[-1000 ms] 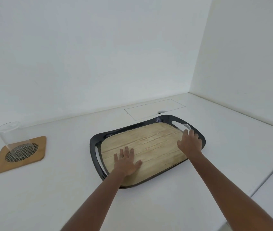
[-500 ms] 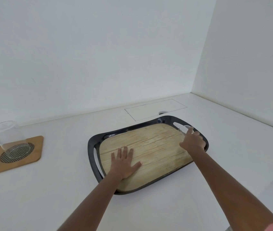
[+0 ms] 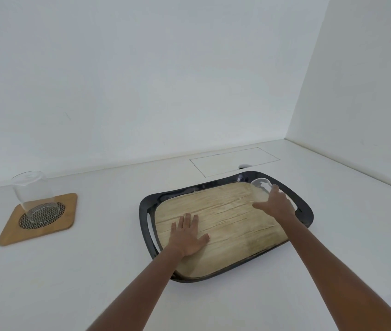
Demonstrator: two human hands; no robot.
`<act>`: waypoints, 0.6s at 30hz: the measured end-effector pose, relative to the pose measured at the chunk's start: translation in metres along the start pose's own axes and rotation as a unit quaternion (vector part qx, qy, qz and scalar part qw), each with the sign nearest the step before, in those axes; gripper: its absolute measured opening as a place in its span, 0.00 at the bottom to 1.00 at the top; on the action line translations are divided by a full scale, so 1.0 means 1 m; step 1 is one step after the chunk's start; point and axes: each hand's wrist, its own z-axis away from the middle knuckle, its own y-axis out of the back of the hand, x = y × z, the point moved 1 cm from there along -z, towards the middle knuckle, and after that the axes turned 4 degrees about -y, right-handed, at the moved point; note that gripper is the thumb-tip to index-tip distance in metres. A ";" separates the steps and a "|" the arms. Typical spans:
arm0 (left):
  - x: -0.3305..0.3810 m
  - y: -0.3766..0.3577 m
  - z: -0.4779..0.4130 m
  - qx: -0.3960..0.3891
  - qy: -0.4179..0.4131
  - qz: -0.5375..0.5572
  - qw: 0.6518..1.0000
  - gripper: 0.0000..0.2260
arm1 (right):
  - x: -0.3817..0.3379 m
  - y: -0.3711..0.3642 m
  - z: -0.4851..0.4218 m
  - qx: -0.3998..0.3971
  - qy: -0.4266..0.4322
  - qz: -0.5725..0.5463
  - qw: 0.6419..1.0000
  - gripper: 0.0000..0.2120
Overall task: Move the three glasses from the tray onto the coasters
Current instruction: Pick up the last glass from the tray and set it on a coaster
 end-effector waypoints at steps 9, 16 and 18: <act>-0.021 0.034 0.023 0.129 -0.003 0.170 0.977 0.28 | -0.076 -0.021 0.035 -0.069 0.092 -0.169 0.979 0.34; -0.049 0.069 0.056 0.221 0.022 0.312 0.924 0.22 | -0.136 -0.048 0.081 -0.162 0.121 -0.241 0.949 0.39; -0.060 0.078 0.069 0.244 0.022 0.352 0.904 0.17 | -0.152 -0.055 0.096 -0.191 0.128 -0.266 0.936 0.39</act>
